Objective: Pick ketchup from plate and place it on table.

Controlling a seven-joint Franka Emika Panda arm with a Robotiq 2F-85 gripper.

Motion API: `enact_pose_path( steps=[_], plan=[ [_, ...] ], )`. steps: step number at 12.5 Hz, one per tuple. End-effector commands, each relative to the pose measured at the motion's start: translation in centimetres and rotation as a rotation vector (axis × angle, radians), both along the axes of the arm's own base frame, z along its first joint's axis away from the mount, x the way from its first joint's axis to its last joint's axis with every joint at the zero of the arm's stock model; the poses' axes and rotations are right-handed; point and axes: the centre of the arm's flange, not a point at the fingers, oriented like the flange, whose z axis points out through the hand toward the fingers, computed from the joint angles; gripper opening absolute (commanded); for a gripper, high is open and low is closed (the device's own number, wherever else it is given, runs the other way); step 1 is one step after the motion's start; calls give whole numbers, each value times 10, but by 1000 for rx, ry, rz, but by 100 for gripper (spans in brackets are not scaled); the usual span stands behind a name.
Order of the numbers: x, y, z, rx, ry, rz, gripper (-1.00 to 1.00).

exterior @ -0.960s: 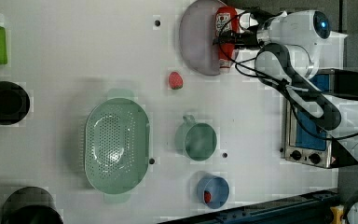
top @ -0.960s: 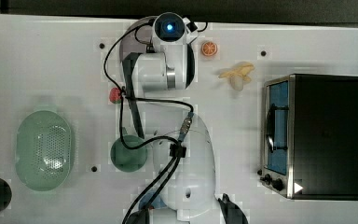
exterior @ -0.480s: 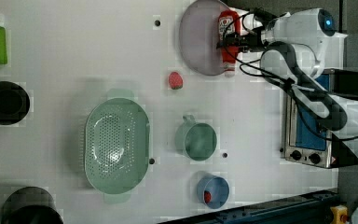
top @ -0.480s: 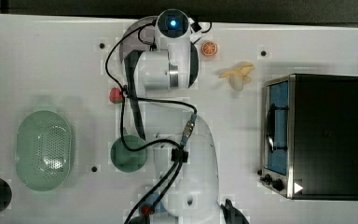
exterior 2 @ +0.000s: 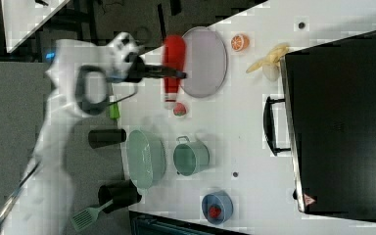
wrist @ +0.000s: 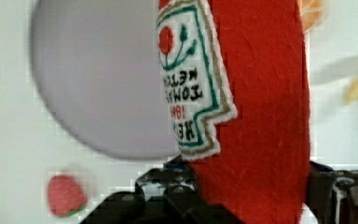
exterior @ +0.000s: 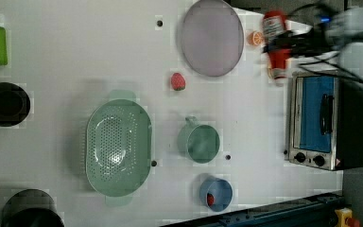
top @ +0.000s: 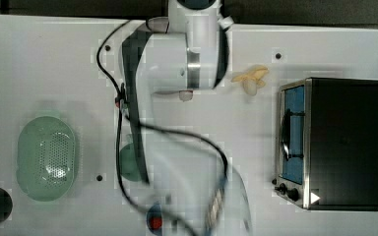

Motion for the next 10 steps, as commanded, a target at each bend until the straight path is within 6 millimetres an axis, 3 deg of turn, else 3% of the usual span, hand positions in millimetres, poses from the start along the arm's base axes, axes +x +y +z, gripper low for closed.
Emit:
enact_pose_path(
  steps=[1, 3, 5, 8, 10],
  plan=[
    [-28, -49, 66, 23, -43, -77, 27],
    [-55, -66, 77, 15, -32, -109, 27],
    [-87, -74, 73, 8, 3, -128, 27],
    [-129, -76, 53, -1, 37, -141, 27],
    [-149, -73, 24, -3, 42, -142, 27]
  ],
)
